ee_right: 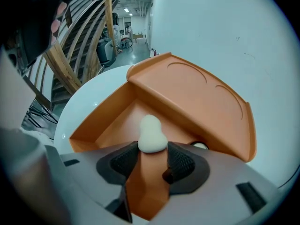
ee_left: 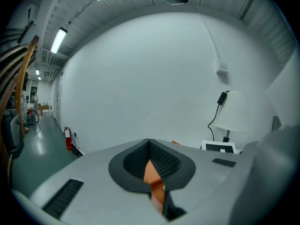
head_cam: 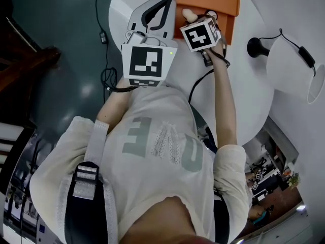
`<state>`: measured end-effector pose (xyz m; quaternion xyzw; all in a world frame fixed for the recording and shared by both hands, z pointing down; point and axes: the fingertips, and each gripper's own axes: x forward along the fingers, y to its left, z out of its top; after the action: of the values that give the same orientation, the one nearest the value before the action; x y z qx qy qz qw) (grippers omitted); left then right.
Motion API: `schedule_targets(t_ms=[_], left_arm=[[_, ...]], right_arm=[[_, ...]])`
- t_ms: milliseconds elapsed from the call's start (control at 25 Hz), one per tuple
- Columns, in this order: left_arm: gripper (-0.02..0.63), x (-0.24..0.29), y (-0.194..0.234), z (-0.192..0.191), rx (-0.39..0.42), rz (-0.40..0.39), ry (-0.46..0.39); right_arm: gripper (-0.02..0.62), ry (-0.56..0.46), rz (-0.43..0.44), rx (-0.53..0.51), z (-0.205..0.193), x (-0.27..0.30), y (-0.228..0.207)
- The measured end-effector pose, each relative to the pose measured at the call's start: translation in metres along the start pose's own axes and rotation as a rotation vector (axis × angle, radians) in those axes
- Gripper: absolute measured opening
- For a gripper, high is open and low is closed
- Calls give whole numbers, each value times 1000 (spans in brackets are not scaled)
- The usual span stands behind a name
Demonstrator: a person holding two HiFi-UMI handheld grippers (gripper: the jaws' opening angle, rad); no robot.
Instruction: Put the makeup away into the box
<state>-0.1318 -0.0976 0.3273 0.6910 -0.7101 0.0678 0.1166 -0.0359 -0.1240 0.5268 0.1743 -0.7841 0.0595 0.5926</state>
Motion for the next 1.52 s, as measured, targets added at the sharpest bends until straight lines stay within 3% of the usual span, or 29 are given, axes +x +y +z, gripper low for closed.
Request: schedule_targets(t_ms=[280,400,480,560,640,720,880,1080,1240,1520], left_arm=[[8,-3,-13,13,26,-26,-27],[8,-7,-19,22,44,-46,-47],[8,-8,-25,30,61,-69,-65],[8,-10,-37,38,83,-104,-78],[8,-14,-52,47,106,-152,-94],[8,-18,-70,58,108,-204,-134],[8,-30,-114,77,132,-341,-190],[8,-47,-180,84,168,-498,-195],[8,-62,-213,87,174,-571,-195],[8,-82,-250,85,221,-632,-195]], right_arm=[[193,-130,-9,63,19,-35,-5],[190,-284,-11,174,34,-77,-12],[108,-449,-44,277,43,-119,-24],[5,-627,-136,372,42,-169,-41],[5,-757,-286,417,28,-218,-54],[5,-817,-465,435,2,-260,-59],[5,-847,-725,524,-61,-312,-46],[5,-800,-917,646,-128,-346,-16],[5,-821,-903,762,-151,-345,-4],[5,-848,-905,822,-174,-353,-6]])
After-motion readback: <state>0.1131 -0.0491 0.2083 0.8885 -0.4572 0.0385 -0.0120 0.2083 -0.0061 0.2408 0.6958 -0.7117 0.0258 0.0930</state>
